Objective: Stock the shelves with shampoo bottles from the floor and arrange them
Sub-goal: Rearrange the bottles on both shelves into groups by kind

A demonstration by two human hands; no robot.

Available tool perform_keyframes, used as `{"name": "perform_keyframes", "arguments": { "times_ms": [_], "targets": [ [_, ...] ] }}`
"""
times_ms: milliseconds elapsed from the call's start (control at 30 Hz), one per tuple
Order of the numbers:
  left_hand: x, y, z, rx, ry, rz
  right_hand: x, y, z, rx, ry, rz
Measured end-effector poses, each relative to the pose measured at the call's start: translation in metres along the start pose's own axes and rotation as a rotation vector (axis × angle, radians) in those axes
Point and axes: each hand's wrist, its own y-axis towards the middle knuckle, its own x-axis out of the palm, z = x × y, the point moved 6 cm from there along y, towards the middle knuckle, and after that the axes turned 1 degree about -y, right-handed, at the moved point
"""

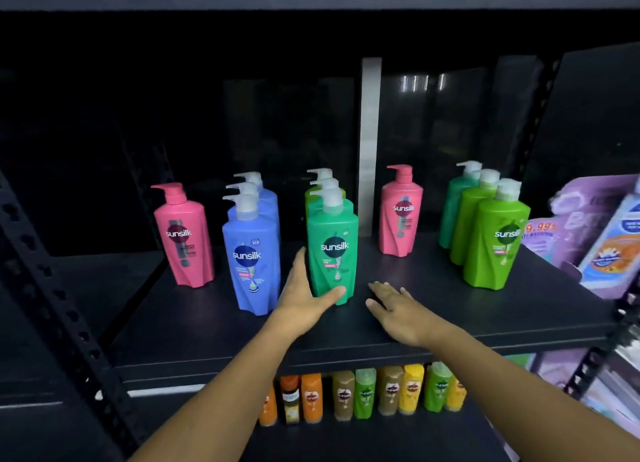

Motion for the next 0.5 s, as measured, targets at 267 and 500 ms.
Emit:
{"name": "perform_keyframes", "arguments": {
  "times_ms": [267, 500],
  "targets": [
    [0.005, -0.003, -0.006, -0.039, -0.038, 0.036, -0.02, 0.056, 0.011, -0.015, 0.66, 0.199],
    [0.004, -0.003, -0.002, -0.082, 0.003, 0.119, -0.026, 0.095, -0.013, -0.152, 0.811, 0.198]
  ]
}}
